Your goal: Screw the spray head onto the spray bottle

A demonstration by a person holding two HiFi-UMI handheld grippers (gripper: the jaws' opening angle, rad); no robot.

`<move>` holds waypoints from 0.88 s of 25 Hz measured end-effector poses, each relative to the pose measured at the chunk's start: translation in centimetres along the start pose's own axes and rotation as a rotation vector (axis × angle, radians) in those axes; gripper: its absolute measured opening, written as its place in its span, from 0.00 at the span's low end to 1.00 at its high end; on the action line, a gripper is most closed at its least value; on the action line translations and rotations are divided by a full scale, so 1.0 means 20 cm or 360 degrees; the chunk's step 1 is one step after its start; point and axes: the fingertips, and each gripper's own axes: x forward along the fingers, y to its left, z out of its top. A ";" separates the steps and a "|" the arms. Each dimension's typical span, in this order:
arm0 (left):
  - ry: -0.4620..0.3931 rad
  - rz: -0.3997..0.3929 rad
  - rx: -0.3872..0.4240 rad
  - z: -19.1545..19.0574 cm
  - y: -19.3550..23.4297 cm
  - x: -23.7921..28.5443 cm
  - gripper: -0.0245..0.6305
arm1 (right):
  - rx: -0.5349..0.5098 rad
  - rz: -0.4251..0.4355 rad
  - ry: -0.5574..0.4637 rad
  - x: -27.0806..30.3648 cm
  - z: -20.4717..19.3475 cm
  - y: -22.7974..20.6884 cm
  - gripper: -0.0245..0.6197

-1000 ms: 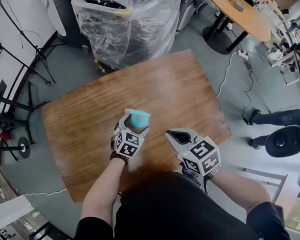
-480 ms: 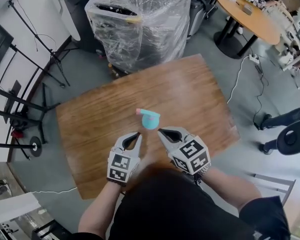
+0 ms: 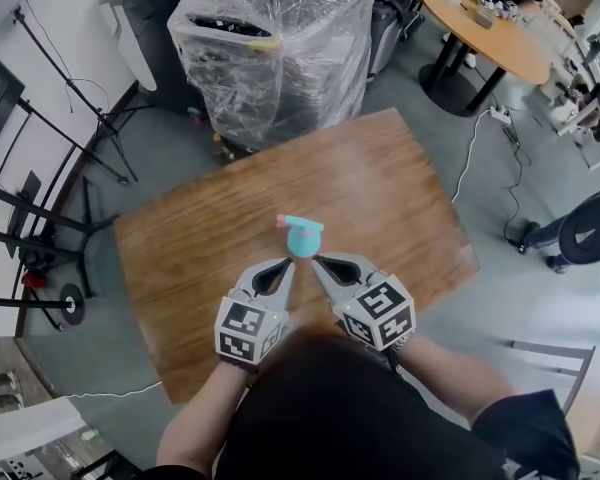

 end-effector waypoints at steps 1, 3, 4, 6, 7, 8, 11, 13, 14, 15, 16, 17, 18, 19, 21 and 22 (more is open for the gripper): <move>-0.0001 -0.0007 0.0001 0.00 0.00 0.00 0.05 | 0.0001 -0.0008 -0.0001 0.00 0.00 0.00 0.02; -0.0004 -0.0018 -0.0006 0.00 -0.01 0.00 0.05 | -0.0002 -0.0021 0.0001 -0.01 0.00 0.00 0.02; -0.0007 -0.0023 -0.0011 0.01 -0.01 0.00 0.06 | -0.0004 -0.0026 0.0002 -0.02 -0.01 0.01 0.02; -0.0014 -0.0033 -0.0016 0.01 -0.02 0.00 0.06 | -0.0006 -0.0033 0.0005 -0.02 -0.01 0.01 0.02; -0.0017 -0.0037 -0.0017 0.01 -0.02 0.00 0.05 | -0.0007 -0.0036 0.0006 -0.02 -0.01 0.01 0.02; -0.0020 -0.0041 -0.0016 0.02 -0.03 0.00 0.05 | -0.0006 -0.0038 0.0008 -0.02 -0.01 0.01 0.02; -0.0024 -0.0044 -0.0010 0.02 -0.04 0.00 0.06 | -0.0008 -0.0038 0.0014 -0.03 -0.01 0.01 0.02; -0.0028 -0.0042 -0.0007 0.02 -0.05 0.00 0.06 | -0.0012 -0.0034 0.0015 -0.03 -0.01 0.01 0.02; -0.0030 -0.0041 -0.0005 0.03 -0.05 0.00 0.06 | -0.0013 -0.0031 0.0016 -0.03 -0.01 0.01 0.02; -0.0031 -0.0040 -0.0003 0.03 -0.05 0.00 0.06 | -0.0015 -0.0029 0.0017 -0.03 -0.01 0.01 0.02; -0.0032 -0.0039 -0.0002 0.03 -0.05 0.00 0.06 | -0.0016 -0.0026 0.0019 -0.03 -0.01 0.01 0.02; -0.0032 -0.0038 -0.0001 0.03 -0.05 0.01 0.06 | -0.0017 -0.0025 0.0020 -0.02 -0.01 0.01 0.02; -0.0032 -0.0037 0.0000 0.03 -0.05 0.01 0.06 | -0.0017 -0.0023 0.0021 -0.02 -0.01 0.01 0.02; -0.0031 -0.0036 0.0001 0.03 -0.06 0.01 0.06 | -0.0018 -0.0022 0.0021 -0.02 -0.01 0.00 0.02; -0.0029 -0.0033 0.0003 0.03 -0.06 0.02 0.06 | -0.0019 -0.0019 0.0023 -0.02 -0.01 0.00 0.02; -0.0028 -0.0032 0.0004 0.03 -0.05 0.02 0.06 | -0.0020 -0.0017 0.0024 -0.02 0.00 0.00 0.02</move>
